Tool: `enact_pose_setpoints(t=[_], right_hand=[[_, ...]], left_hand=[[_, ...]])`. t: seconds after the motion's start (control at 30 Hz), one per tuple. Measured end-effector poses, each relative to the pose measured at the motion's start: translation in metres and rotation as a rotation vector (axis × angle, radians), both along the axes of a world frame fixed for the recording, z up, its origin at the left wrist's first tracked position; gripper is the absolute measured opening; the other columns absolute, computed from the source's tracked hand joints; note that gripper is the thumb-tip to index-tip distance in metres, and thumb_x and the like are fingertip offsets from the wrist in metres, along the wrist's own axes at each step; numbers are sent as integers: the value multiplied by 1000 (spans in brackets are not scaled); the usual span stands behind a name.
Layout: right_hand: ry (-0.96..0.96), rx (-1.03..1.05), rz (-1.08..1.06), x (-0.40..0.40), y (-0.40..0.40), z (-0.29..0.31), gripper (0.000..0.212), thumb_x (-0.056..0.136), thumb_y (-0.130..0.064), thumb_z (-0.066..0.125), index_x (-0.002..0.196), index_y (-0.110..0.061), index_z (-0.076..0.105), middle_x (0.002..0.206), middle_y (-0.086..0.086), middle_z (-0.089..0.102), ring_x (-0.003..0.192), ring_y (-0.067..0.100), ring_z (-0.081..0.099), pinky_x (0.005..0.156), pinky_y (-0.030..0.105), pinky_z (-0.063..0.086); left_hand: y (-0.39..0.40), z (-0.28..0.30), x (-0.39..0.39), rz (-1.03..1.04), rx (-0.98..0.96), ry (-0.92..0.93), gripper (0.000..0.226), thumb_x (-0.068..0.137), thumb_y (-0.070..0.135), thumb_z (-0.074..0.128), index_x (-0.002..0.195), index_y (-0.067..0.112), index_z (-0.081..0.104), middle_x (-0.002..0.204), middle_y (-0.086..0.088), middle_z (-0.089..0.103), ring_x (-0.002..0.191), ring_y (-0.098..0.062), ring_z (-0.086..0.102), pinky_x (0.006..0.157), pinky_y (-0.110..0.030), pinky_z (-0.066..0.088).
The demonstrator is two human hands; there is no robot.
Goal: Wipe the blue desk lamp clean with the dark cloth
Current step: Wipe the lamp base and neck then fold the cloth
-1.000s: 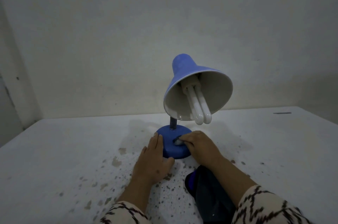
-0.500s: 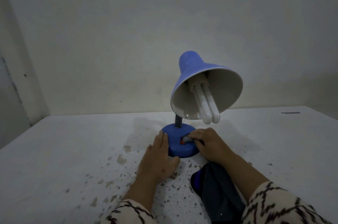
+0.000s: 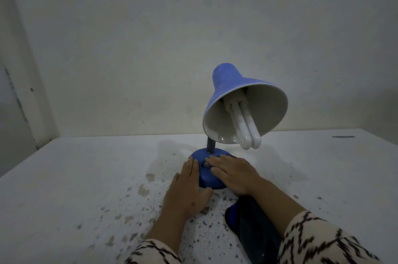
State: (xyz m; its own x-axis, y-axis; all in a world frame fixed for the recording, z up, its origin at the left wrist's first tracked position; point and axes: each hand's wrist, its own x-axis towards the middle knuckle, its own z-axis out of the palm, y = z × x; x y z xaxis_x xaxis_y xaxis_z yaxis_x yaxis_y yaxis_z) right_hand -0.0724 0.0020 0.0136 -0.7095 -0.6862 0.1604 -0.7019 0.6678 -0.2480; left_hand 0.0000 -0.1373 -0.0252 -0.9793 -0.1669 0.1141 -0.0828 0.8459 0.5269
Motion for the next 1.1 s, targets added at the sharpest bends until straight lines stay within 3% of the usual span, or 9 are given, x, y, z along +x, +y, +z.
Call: enact_pose_setpoints(t=[0.1, 0.23, 0.33, 0.47, 0.77, 1.03, 1.1], right_hand=[[66, 48, -12, -1, -9, -4, 49, 96, -37, 18, 135, -20, 41, 149, 0, 33, 137, 22, 29, 112, 39, 26], [7, -70, 15, 1, -10, -8, 41, 96, -30, 34, 136, -25, 39, 139, 2, 35, 123, 21, 33, 110, 36, 25], [-98, -107, 134, 7, -2, 0, 51, 90, -29, 29, 139, -20, 39, 143, 2, 42, 130, 16, 34, 115, 32, 20], [-86, -49, 135, 8, 3, 1, 62, 80, -32, 25, 140, -21, 38, 149, -4, 35, 137, 12, 27, 116, 26, 14], [119, 132, -20, 2, -22, -5, 44, 94, -35, 28, 135, -19, 32, 146, 1, 32, 126, 26, 33, 107, 43, 30], [127, 98, -62, -4, -16, -7, 61, 86, -40, 19, 141, -18, 31, 144, 5, 33, 126, 24, 34, 105, 38, 31], [62, 50, -85, -8, -8, -8, 53, 91, -37, 26, 141, -19, 33, 144, 4, 32, 127, 23, 32, 106, 38, 33]], left_hand=[[1, 1, 1, -1, -3, 1, 80, 92, 37, 44, 149, 14, -7, 159, 0, -11, 148, -13, -3, 122, -33, 4], [0, 0, -1, -6, 24, 40, 82, 88, 36, 47, 150, 17, -3, 160, 1, -5, 148, -14, 3, 122, -36, 9], [-1, 0, -2, -10, 22, 46, 82, 87, 36, 47, 150, 18, -2, 160, 2, -4, 147, -15, 5, 121, -37, 12], [1, 1, 1, 13, 28, 22, 80, 91, 36, 45, 150, 16, -6, 160, 1, -7, 147, -15, 3, 121, -31, 8], [1, 0, 0, 7, 61, 32, 82, 88, 35, 48, 150, 18, -3, 160, 2, -4, 147, -14, 6, 119, -29, 11], [-1, 3, 2, -1, 67, 16, 80, 91, 33, 47, 150, 17, -4, 160, 2, -6, 147, -13, 4, 119, -27, 9], [-2, 2, 2, -8, 52, 15, 79, 92, 34, 46, 149, 16, -6, 159, 1, -9, 147, -13, 3, 118, -26, 7]])
